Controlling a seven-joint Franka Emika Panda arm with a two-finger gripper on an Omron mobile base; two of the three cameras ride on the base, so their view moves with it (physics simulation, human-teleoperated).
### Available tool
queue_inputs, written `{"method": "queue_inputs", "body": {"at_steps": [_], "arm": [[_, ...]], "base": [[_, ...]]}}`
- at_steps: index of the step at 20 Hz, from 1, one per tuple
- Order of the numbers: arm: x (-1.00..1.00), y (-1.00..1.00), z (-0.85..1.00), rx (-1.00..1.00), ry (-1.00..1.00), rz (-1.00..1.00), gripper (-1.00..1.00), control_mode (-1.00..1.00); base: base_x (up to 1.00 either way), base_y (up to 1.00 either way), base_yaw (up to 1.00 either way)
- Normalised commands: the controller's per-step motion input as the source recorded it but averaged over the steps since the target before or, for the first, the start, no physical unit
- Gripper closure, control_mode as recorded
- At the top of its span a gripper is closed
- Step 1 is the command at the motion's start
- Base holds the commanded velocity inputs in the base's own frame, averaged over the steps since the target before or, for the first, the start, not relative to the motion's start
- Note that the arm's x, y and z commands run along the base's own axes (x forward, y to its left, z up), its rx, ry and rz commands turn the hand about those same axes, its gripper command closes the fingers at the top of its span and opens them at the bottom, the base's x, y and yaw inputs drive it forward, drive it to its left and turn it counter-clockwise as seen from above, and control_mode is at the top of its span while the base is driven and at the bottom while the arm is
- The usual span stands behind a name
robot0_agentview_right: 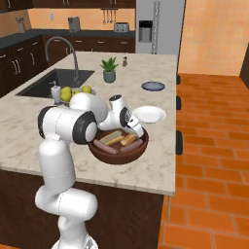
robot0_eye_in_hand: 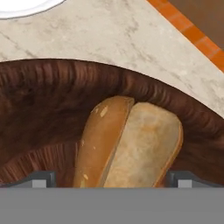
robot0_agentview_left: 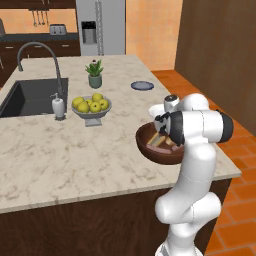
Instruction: Place one bun and one sausage from the bowl on each plate.
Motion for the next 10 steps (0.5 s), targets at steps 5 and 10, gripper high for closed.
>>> {"method": "queue_inputs", "body": {"at_steps": [5, 10], "arm": [[0.00, 0.00, -0.18, 0.00, -0.06, 0.00, -1.00, -1.00], [0.00, 0.00, -0.08, 0.00, -0.01, 0.00, -1.00, -1.00]], "base": [[0.00, 0.00, 0.00], [0.00, 0.00, 0.00]]}}
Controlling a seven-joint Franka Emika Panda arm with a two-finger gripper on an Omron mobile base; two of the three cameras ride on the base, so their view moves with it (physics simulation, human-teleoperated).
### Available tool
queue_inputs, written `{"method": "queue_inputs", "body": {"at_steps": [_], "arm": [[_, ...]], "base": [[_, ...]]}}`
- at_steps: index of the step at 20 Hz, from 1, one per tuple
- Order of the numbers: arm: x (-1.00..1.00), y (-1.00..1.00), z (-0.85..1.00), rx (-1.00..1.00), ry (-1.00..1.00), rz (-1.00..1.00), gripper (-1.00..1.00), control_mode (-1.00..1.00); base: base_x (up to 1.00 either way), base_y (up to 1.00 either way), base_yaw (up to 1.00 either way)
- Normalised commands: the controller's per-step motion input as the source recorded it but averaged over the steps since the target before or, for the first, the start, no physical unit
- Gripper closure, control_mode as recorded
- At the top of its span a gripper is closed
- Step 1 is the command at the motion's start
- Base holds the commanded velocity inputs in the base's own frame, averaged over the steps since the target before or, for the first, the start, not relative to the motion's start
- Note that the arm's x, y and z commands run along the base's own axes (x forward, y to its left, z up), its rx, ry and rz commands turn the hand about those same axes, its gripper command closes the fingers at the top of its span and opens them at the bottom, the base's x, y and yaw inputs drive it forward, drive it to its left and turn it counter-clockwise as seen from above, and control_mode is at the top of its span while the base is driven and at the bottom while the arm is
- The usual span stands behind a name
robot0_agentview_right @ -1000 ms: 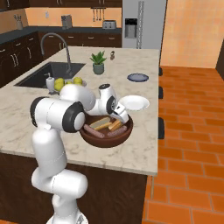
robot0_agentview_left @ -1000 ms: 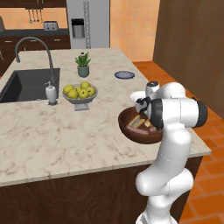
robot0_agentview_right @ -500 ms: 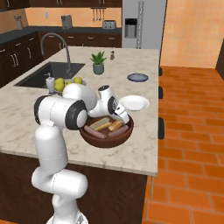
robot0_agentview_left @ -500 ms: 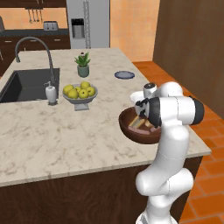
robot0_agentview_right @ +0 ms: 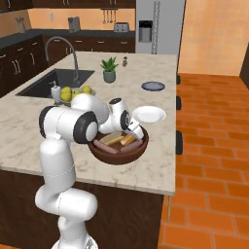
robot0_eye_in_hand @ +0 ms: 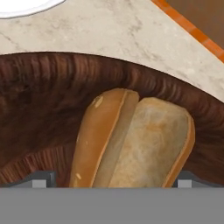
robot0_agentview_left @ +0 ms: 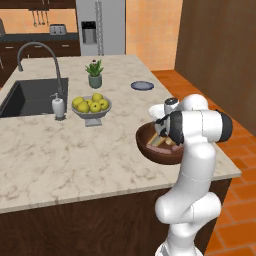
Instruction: Place one bun and one sausage from the bowl on each plate.
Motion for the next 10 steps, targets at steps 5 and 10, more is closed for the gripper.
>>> {"method": "queue_inputs", "body": {"at_steps": [5, 10], "arm": [[0.00, 0.00, 0.00, 0.00, 0.00, 0.00, 1.00, -1.00], [0.00, 0.00, 0.00, 0.00, 0.00, 0.00, 1.00, -1.00]], "base": [[0.00, 0.00, 0.00], [0.00, 0.00, 0.00]]}}
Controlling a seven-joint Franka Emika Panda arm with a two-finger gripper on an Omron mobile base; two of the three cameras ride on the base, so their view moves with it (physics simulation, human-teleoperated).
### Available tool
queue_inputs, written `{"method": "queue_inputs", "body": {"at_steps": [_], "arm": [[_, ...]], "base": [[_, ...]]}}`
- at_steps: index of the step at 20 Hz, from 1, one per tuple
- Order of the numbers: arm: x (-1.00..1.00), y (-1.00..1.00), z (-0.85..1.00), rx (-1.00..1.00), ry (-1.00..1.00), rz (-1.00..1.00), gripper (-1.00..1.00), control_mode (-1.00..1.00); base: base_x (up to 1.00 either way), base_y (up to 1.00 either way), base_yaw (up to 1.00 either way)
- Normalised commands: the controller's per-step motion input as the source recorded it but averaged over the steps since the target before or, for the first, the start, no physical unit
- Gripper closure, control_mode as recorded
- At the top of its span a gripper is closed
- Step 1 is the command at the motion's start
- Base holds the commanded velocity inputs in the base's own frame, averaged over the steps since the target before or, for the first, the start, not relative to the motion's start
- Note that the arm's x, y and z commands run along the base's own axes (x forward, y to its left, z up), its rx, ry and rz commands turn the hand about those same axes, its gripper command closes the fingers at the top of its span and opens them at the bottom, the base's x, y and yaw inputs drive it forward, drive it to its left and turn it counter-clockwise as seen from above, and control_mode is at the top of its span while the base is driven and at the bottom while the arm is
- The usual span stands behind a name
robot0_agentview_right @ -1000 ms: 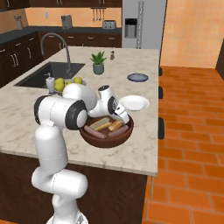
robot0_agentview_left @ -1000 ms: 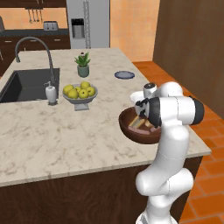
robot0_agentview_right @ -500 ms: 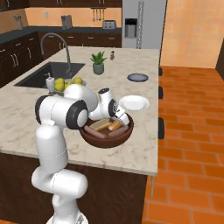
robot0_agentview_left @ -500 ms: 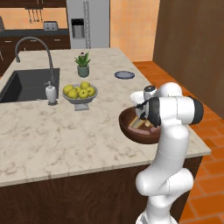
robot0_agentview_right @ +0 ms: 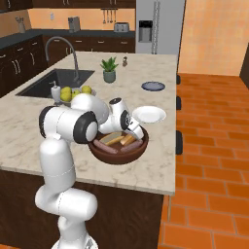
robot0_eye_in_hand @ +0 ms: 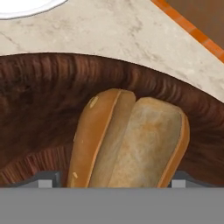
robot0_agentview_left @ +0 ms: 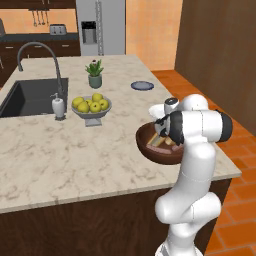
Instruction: Place one bun and one sausage from the bowl on each plate.
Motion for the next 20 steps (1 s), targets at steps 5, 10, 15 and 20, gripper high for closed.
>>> {"method": "queue_inputs", "body": {"at_steps": [5, 10, 15, 20], "arm": [[-0.08, -0.18, 0.33, 0.01, 0.00, 0.00, 1.00, -1.00], [-0.06, -0.02, 0.97, 0.05, 0.01, 0.00, 1.00, -1.00], [-0.53, 0.22, 0.78, 0.01, 0.08, 0.01, 1.00, -1.00], [-0.62, 0.68, 0.49, 0.03, 0.11, 0.23, 1.00, -1.00]], "base": [[0.00, 0.00, 0.00], [0.00, 0.00, 0.00], [0.00, 0.00, 0.00], [0.00, 0.00, 0.00]]}}
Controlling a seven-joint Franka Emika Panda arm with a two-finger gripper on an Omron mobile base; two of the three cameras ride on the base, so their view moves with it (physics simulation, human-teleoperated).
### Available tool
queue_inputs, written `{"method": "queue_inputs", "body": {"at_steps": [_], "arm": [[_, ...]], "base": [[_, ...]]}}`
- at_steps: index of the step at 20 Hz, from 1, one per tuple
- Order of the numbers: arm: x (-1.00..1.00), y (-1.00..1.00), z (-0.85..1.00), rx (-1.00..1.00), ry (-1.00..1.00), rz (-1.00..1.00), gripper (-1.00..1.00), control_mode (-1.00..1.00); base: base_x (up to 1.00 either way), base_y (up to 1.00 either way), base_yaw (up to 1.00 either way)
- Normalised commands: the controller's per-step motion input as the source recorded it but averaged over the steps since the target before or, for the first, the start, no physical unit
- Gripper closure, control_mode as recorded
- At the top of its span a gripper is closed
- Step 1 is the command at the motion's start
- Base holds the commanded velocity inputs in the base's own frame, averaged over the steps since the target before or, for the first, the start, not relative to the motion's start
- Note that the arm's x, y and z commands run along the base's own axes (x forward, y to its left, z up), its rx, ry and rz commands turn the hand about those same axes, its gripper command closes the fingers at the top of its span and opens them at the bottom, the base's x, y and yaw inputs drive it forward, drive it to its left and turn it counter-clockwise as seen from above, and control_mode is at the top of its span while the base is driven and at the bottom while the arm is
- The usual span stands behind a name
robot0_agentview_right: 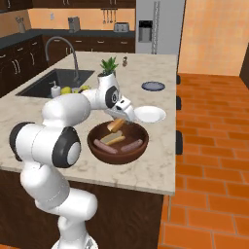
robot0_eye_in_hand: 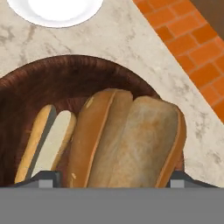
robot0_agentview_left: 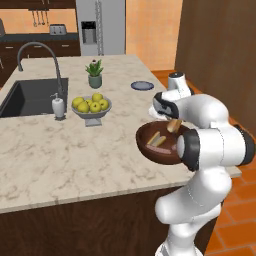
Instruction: Place one bun and one sausage from the bowl on each plate.
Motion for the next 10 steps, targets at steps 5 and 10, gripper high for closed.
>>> {"method": "queue_inputs", "body": {"at_steps": [5, 10], "arm": [[-0.76, 0.55, 0.32, 0.10, 0.15, 0.31, 1.00, -1.00], [-0.51, 0.38, 0.12, 0.17, 0.14, 0.36, 1.00, -1.00]], "base": [[0.00, 0.00, 0.00], [0.00, 0.00, 0.00]]}}
